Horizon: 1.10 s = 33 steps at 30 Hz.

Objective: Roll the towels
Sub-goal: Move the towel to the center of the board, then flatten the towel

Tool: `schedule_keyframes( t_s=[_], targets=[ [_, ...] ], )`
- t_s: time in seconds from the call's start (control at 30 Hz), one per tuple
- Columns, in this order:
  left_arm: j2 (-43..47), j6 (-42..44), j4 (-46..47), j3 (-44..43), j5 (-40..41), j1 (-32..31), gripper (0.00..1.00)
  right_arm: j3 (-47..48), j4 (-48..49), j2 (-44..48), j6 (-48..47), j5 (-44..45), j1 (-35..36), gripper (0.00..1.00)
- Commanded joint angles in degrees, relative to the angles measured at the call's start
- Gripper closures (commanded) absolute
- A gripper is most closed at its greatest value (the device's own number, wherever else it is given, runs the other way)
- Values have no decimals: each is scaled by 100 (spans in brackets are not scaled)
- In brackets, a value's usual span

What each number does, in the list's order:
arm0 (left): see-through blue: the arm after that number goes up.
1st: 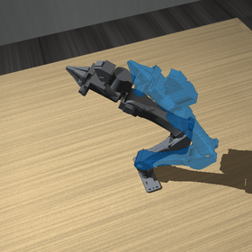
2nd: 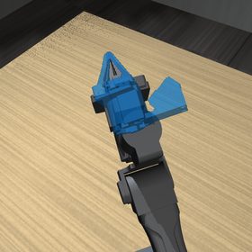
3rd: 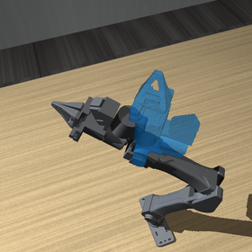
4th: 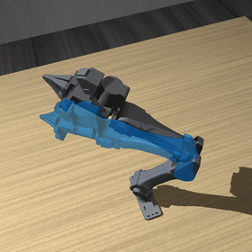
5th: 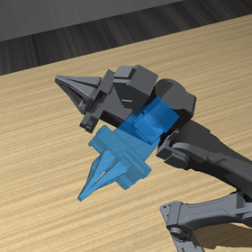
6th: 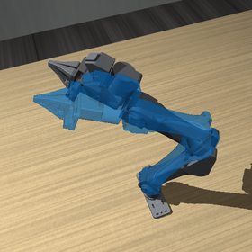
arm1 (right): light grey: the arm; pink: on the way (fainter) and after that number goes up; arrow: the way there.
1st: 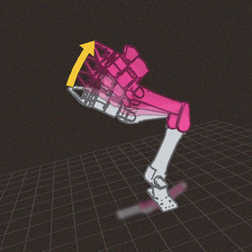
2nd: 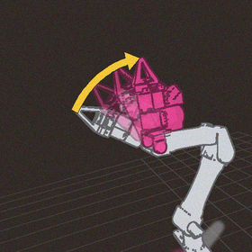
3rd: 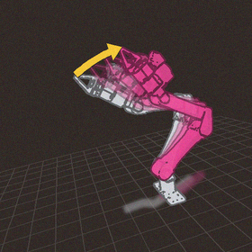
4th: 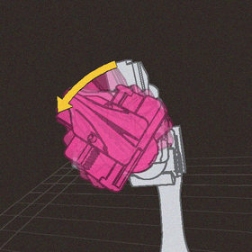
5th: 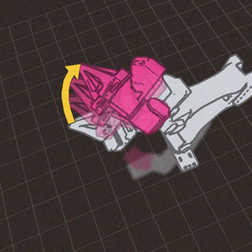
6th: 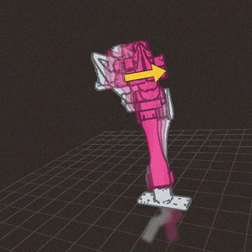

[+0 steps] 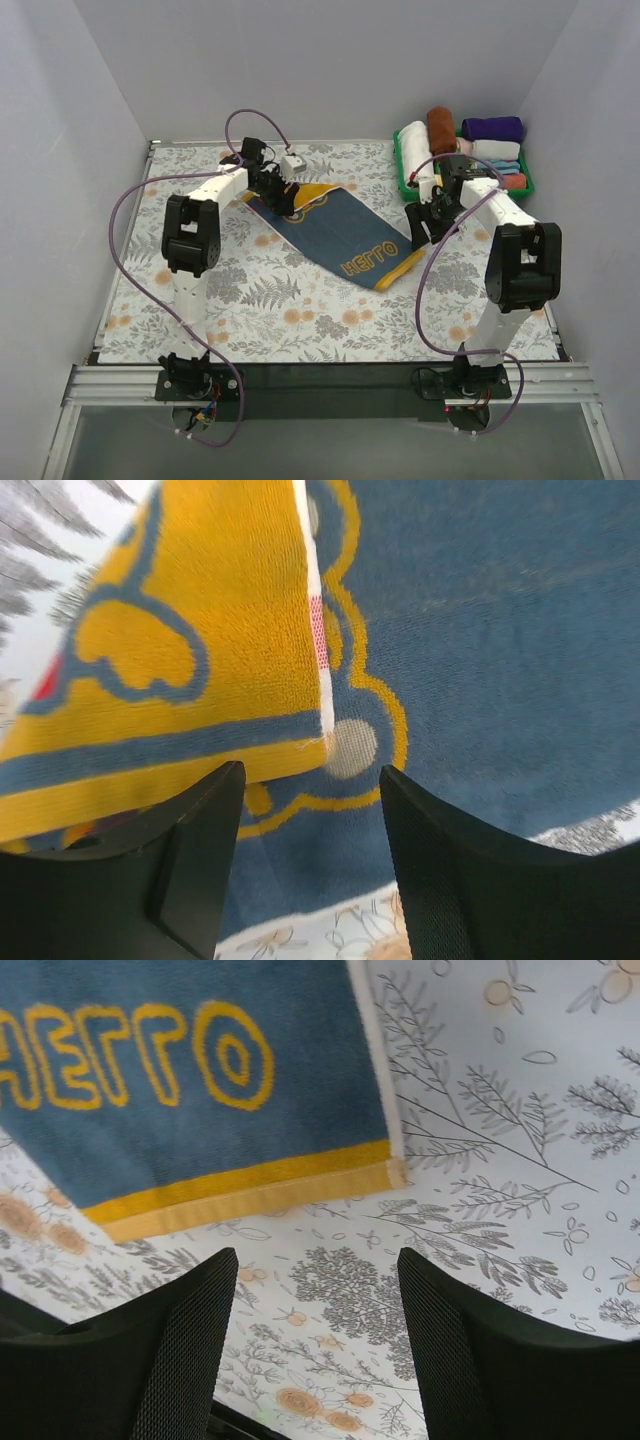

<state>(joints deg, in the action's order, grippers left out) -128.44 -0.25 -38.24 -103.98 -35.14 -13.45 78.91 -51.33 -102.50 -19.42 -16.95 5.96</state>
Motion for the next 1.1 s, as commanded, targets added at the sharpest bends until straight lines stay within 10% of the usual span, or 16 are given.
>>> schedule_keyframes(
  t_s=[0.0,0.47,0.77,0.87,1.07],
  targets=[
    [101,166,-9,-359,331,-114,49,-113,395,-121,237,605,-51,40],
    [-84,192,563,168,762,-386,73,63,589,-771,597,165,-42,45],
    [-67,148,589,63,719,-386,99,-210,642,-895,667,640,-24,73],
    [12,87,572,-8,578,-386,100,-289,686,-877,659,667,-33,96],
    [390,104,633,97,340,-430,82,-289,712,-754,667,632,-33,99]
  ],
)
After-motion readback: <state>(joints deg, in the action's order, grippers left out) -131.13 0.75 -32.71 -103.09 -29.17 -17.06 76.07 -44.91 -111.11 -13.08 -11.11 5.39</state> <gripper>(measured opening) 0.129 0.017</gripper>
